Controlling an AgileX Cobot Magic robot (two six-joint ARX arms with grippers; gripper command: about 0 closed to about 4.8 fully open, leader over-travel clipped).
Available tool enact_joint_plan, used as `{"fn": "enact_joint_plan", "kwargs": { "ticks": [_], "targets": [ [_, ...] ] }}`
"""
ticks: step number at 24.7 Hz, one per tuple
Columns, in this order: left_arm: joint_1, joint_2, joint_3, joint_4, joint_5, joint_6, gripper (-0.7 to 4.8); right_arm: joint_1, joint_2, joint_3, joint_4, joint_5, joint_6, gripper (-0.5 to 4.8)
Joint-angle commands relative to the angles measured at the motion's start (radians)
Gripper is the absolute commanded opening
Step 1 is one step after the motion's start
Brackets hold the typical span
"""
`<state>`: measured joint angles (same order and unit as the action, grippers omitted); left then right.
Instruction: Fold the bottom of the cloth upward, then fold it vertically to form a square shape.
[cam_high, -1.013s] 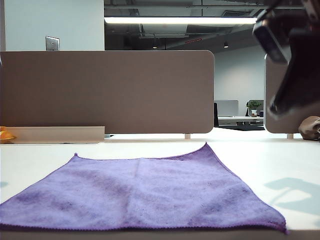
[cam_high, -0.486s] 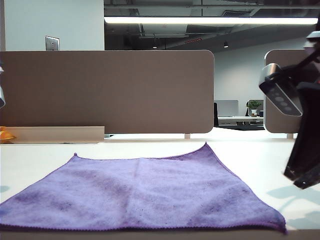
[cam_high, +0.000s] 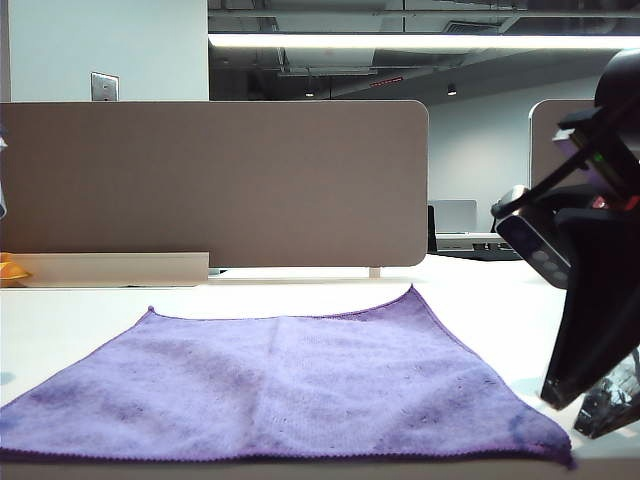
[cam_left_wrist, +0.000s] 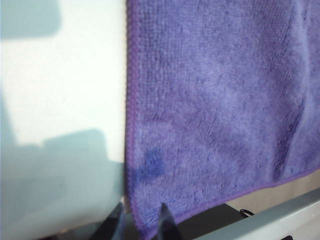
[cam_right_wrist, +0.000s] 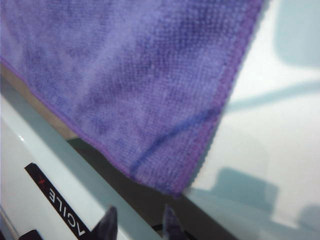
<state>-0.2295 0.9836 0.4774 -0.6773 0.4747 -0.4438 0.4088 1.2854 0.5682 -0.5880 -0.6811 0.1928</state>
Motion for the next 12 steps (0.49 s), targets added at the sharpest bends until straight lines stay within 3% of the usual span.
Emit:
{"fn": "enact_joint_plan", "kwargs": {
  "ticks": [1, 4, 7, 9, 12],
  "targets": [
    [0.000, 0.000, -0.005, -0.001, -0.011, -0.004, 0.89, 0.000, 0.000, 0.004, 0.018, 0.097, 0.025, 1.54],
    [0.000, 0.008, -0.036, 0.023, -0.008, -0.029, 0.89, 0.000, 0.000, 0.004, 0.018, 0.127, 0.045, 1.59],
    [0.000, 0.031, -0.076, 0.038, 0.053, -0.031, 0.91, 0.000, 0.000, 0.004, 0.021, 0.130, 0.051, 1.59],
    [0.000, 0.033, -0.097, 0.057, 0.096, -0.044, 1.33, 0.000, 0.000, 0.004, 0.034, 0.130, 0.063, 1.59],
    [0.000, 0.037, -0.100, 0.074, 0.087, -0.045, 1.34, 0.000, 0.003, 0.004, 0.063, 0.125, 0.093, 1.59]
  ]
}}
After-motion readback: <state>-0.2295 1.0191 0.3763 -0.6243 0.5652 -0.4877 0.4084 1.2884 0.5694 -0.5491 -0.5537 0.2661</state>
